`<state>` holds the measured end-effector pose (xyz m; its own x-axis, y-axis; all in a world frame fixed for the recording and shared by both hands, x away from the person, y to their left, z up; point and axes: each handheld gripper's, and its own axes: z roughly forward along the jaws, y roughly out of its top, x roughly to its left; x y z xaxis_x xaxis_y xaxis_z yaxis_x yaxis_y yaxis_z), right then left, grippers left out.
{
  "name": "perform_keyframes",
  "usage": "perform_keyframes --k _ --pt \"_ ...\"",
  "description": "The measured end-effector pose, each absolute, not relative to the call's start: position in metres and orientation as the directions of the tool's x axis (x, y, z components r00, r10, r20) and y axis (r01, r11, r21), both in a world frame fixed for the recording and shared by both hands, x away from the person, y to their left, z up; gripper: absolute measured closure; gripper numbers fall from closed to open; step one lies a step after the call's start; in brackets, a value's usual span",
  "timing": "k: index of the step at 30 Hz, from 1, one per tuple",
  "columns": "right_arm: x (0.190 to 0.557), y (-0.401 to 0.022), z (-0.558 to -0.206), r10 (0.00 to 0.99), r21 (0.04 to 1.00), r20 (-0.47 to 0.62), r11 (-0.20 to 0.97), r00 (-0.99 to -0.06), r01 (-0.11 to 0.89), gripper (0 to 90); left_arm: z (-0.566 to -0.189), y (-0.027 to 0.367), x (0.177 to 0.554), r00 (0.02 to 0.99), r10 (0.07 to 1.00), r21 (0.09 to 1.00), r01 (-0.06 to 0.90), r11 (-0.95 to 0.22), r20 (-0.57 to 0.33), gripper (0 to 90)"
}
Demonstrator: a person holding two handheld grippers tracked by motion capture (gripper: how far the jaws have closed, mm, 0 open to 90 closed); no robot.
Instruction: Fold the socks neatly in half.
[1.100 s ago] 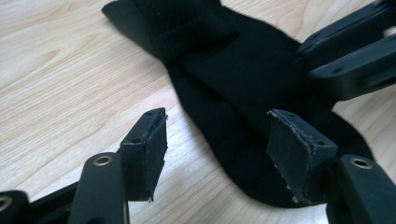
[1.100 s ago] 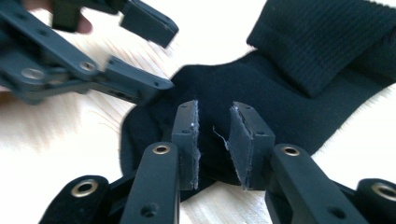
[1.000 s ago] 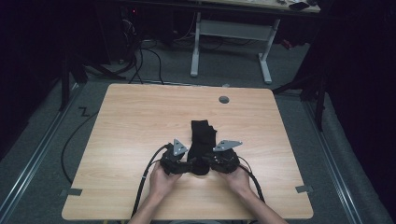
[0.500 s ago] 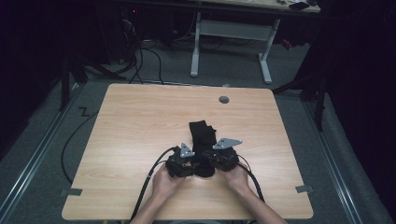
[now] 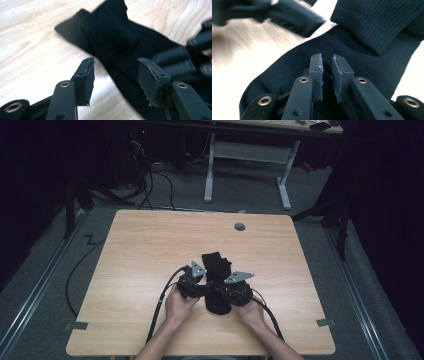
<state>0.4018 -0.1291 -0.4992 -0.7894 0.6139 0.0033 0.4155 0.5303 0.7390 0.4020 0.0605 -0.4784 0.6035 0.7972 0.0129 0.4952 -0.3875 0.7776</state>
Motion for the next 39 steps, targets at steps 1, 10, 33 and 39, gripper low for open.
perform_keyframes --k 1,10,33,39 --pt "0.400 -0.130 -0.500 0.611 0.740 0.005 0.530 -0.792 0.413 78.4 -0.478 0.058 0.403 0.605 0.796 0.779 0.488 -0.395 0.024 47.5" --pt "0.392 -0.129 -0.501 0.590 0.741 0.009 0.538 -0.808 0.402 79.6 -0.480 0.040 0.414 0.609 0.790 0.765 0.472 -0.438 0.077 58.0" --pt "0.385 -0.131 -0.504 0.563 0.747 -0.010 0.554 -0.827 0.368 80.1 -0.469 0.042 0.450 0.578 0.816 0.780 0.504 -0.371 0.015 89.8" --pt "0.385 -0.132 -0.505 0.562 0.748 -0.003 0.551 -0.827 0.371 80.0 -0.471 0.040 0.445 0.622 0.783 0.788 0.480 -0.385 0.004 71.9"
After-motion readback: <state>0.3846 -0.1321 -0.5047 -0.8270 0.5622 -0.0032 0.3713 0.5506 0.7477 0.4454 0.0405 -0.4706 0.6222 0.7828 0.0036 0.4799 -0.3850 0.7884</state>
